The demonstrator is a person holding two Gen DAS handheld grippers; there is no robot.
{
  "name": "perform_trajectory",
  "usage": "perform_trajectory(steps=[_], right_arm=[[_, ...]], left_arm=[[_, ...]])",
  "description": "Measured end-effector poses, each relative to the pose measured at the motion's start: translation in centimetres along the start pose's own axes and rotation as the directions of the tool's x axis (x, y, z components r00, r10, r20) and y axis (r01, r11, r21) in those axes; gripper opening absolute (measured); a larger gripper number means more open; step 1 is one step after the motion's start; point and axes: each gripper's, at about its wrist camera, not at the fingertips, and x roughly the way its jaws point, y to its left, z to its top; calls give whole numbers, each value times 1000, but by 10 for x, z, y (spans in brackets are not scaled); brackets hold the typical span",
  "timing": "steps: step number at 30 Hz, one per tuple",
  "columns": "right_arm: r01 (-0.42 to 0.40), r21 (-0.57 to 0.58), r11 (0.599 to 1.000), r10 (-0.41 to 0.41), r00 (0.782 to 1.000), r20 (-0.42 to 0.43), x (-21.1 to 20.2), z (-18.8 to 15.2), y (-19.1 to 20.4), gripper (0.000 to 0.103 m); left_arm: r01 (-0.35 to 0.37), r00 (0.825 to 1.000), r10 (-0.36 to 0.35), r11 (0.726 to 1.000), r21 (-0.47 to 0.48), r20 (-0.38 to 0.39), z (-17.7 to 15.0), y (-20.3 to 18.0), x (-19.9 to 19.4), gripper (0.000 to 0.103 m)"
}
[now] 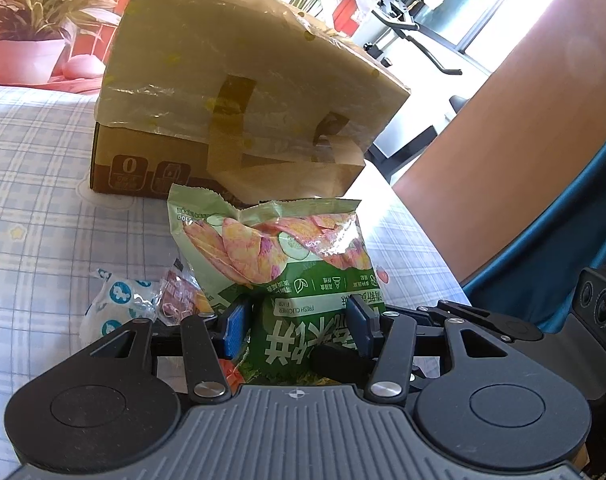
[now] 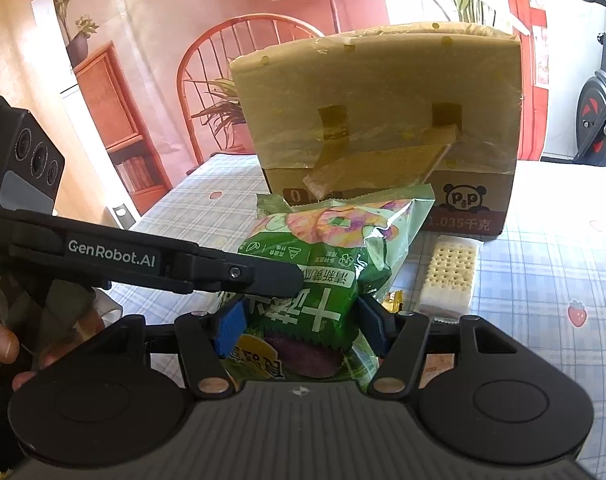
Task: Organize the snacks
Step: 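Lift both held green bags and carry them over the cardboard box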
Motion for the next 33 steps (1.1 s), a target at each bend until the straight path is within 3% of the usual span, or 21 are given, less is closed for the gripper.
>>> perform_trajectory(steps=[17, 33], right_arm=[[-8, -40, 999, 10, 999, 51, -17, 4, 11, 63], [16, -171, 985, 21, 977, 214, -41, 82, 16, 63]], left_arm=[[5, 998, -6, 1000, 19, 59, 10, -8, -17, 55], [11, 974, -41, 991, 136, 221, 88, -42, -48, 55]])
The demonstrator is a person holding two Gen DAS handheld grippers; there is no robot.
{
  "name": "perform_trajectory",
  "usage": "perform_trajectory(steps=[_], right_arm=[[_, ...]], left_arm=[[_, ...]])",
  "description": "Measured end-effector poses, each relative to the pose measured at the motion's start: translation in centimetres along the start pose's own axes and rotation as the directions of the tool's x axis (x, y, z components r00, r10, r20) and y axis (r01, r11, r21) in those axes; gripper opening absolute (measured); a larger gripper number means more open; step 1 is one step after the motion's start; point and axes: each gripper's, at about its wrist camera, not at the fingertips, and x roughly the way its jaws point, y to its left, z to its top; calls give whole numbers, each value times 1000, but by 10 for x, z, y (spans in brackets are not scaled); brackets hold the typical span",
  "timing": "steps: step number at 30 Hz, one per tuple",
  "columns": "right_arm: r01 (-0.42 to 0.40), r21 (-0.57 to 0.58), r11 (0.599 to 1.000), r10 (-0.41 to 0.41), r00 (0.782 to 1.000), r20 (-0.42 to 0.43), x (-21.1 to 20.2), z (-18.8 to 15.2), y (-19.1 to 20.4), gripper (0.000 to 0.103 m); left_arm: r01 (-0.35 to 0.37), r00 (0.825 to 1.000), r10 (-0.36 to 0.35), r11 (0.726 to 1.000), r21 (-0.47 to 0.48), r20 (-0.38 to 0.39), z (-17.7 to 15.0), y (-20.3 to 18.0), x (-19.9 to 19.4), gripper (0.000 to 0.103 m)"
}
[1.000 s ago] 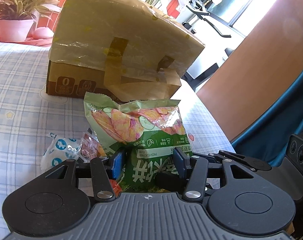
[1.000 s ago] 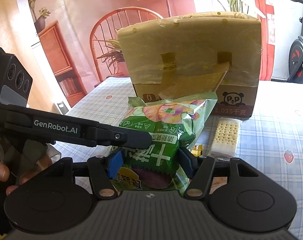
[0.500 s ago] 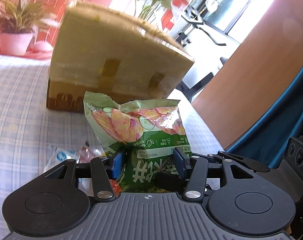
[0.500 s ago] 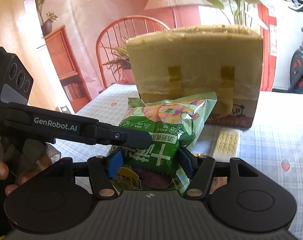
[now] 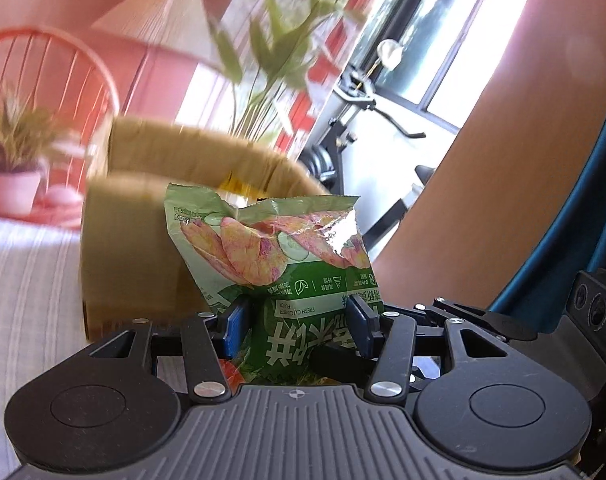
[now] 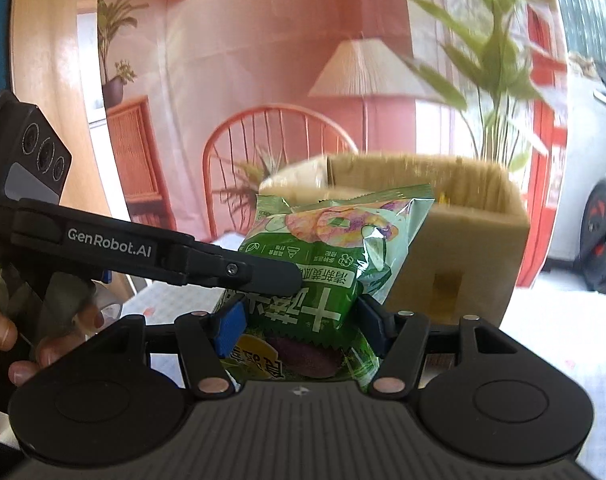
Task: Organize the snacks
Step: 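Lift both held green bags and carry them over the cardboard box, then open both tools to drop the green bags into the box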
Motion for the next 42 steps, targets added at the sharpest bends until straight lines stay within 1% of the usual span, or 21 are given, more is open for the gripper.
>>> perform_trajectory(steps=[7, 14, 20, 24, 28, 33, 37, 39, 41, 42], right_arm=[[19, -67, 998, -15, 998, 64, 15, 52, -19, 63], [24, -81, 996, -15, 994, 113, 56, 106, -54, 63], [38, -77, 996, -27, 990, 138, 91, 136, -81, 63], [48, -73, 996, -40, 993, 115, 115, 141, -94, 63], [43, -65, 997, -39, 998, 58, 139, 133, -104, 62], [29, -35, 999, -30, 1000, -8, 156, 121, -114, 62], [30, -24, 999, -31, 998, -51, 161, 114, -117, 62], [37, -27, 999, -39, 997, -72, 162, 111, -116, 62], [60, -36, 998, -63, 994, -87, 163, 109, -114, 63], [75, -38, 996, -78, 993, -92, 162, 108, -113, 63]], left_arm=[[-2, 999, -1, 998, 58, 45, 51, -8, 12, 55], [-9, 998, 6, 999, 51, 68, 108, -3, 39, 55], [-33, 996, 25, 995, 95, 83, 139, 8, 65, 56], [-36, 998, 33, 997, 68, 56, 141, 26, 85, 56], [-55, 998, 55, 997, 51, 11, 132, 41, 104, 56], [-71, 997, 71, 997, 8, -42, 121, 60, 119, 56], [-84, 994, 84, 996, -5, -77, 113, 66, 128, 56], [-102, 991, 101, 995, -7, -93, 111, 68, 132, 56], [-139, 986, 139, 990, 0, -95, 110, 68, 131, 57], [-157, 983, 156, 988, 1, -96, 110, 70, 130, 60]])
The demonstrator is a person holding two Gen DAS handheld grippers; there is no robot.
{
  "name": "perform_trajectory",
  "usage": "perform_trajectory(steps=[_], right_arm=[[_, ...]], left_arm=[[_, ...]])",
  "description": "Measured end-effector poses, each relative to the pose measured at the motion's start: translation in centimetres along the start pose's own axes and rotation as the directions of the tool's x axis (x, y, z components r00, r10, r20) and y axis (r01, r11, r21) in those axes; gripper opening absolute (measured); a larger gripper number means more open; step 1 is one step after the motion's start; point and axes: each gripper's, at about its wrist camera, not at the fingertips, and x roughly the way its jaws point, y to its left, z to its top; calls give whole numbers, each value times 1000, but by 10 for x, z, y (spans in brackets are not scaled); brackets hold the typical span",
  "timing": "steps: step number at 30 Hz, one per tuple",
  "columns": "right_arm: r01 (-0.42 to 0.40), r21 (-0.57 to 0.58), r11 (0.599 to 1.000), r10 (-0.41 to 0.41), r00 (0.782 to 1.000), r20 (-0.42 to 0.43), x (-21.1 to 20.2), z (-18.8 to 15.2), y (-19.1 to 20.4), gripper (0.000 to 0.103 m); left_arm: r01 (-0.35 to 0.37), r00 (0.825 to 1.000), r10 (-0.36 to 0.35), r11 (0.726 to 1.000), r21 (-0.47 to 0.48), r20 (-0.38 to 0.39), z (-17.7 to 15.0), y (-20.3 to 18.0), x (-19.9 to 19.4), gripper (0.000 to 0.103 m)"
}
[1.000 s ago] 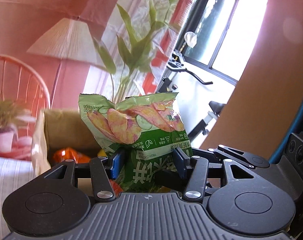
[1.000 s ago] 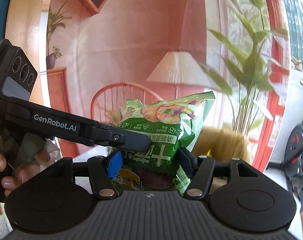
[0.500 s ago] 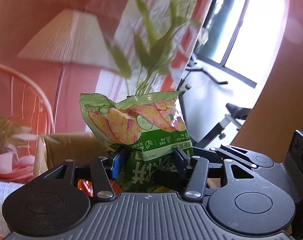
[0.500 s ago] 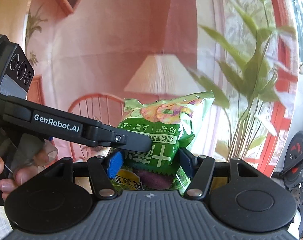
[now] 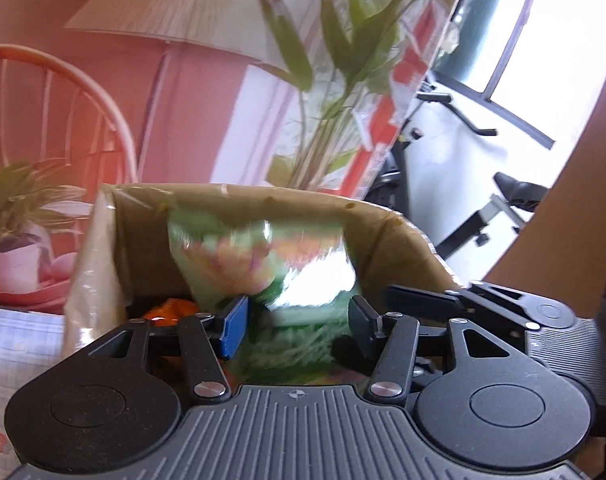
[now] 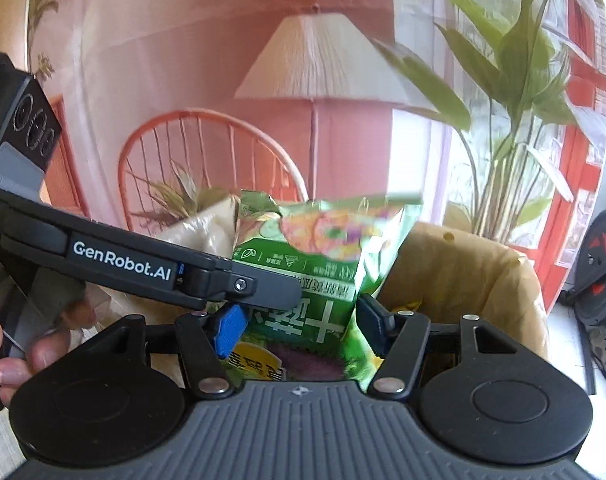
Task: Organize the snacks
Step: 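Open both tools to drop the green bags into the box, then grasp the orange bread bar with the left tool while the right tool grasps the brown bread packet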
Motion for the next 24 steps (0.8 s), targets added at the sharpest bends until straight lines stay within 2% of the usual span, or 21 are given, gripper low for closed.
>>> perform_trajectory(steps=[6, 12, 18, 24], right_arm=[[32, 57, 998, -32, 999, 9, -18, -5, -4, 64], [38, 92, 995, -41, 998, 40, -47, -14, 1, 64], [26, 117, 993, -37, 995, 88, -84, -29, 12, 64], [23, 119, 993, -36, 994, 101, -114, -57, 27, 65]], left_arm=[[-24, 999, 24, 1000, 2, 48, 1, 2, -31, 62], [-55, 994, 48, 996, 64, 102, -5, -14, -74, 62], [-85, 988, 73, 992, 89, 135, -27, -23, -118, 63], [-110, 985, 98, 990, 83, 141, -59, -19, -149, 63]])
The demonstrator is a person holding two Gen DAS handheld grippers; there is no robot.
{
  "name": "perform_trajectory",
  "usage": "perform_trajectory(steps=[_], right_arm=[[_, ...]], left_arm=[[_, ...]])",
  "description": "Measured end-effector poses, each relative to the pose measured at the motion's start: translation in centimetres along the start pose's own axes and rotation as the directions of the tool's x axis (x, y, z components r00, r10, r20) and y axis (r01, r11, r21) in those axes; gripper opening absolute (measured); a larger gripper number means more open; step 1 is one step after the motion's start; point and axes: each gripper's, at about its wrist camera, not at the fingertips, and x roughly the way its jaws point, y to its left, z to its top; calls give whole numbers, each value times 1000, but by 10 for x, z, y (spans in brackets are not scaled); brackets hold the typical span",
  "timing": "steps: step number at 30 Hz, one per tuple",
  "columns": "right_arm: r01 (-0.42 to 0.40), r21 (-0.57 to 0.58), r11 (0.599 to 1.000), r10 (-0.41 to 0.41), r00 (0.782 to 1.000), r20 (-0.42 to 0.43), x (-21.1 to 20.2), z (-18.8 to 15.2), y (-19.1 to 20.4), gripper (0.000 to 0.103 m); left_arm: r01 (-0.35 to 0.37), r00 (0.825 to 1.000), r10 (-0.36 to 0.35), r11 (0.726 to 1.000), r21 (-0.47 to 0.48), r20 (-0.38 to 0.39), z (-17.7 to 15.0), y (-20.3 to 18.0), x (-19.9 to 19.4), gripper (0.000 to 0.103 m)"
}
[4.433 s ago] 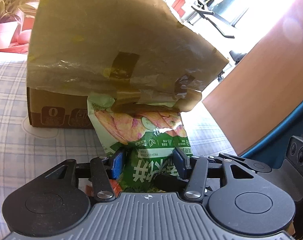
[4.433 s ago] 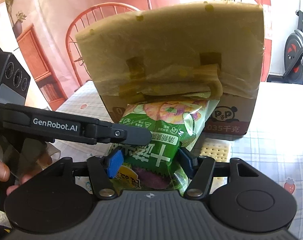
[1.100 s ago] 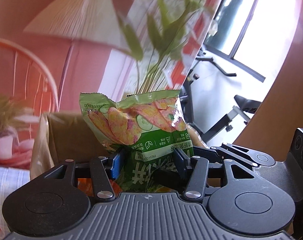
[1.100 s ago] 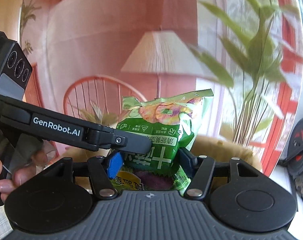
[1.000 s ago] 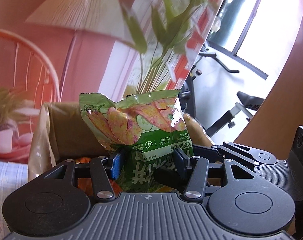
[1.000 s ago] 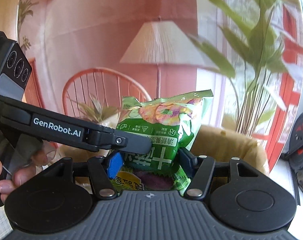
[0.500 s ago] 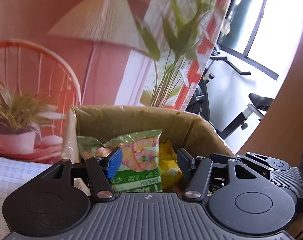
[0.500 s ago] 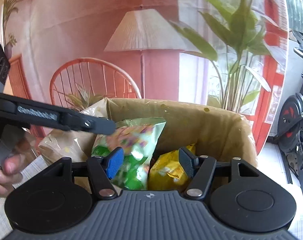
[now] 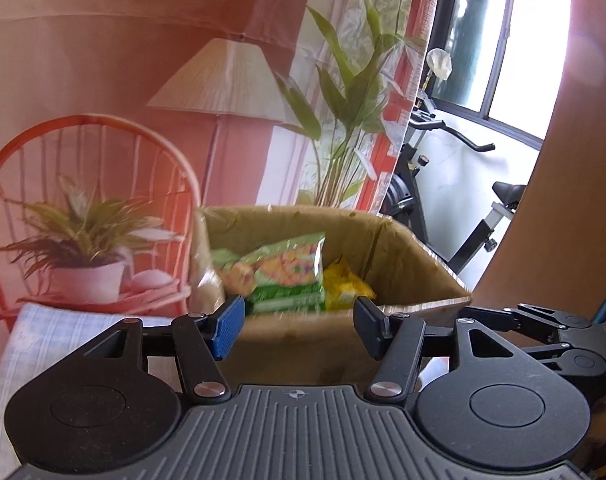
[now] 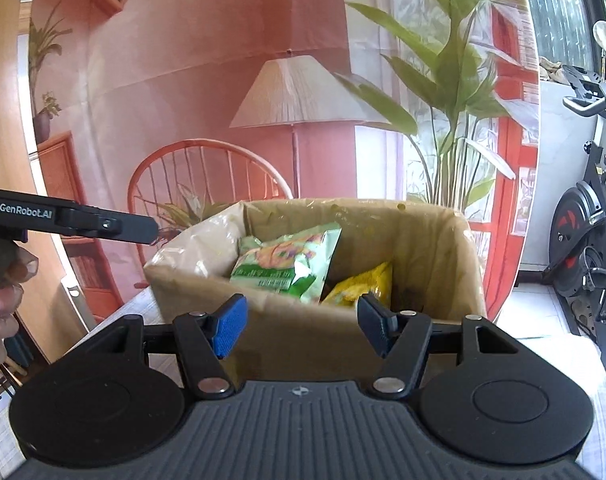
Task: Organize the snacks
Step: 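Grasp the orange bread bar with the left tool while the right tool grasps the brown bread packet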
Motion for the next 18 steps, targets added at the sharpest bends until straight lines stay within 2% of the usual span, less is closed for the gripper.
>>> perform_trajectory(steps=[5, 9, 14, 18], right_arm=[[1, 38, 999, -1, 1000, -14, -18, -31, 5, 65], [10, 73, 997, -7, 999, -40, -27, -58, 5, 65], [48, 71, 996, -40, 993, -107, -31, -96, 5, 69], [69, 67, 995, -58, 987, -149, -35, -122, 5, 75]], left_arm=[[-38, 999, 39, 999, 6, -23, -35, 8, -15, 64], [-54, 996, 52, 998, -37, -70, -69, 17, -17, 64], [-47, 990, 32, 993, -110, -134, -113, 14, -9, 64], [-33, 984, 11, 992, -118, -178, -142, 1, 0, 64]])
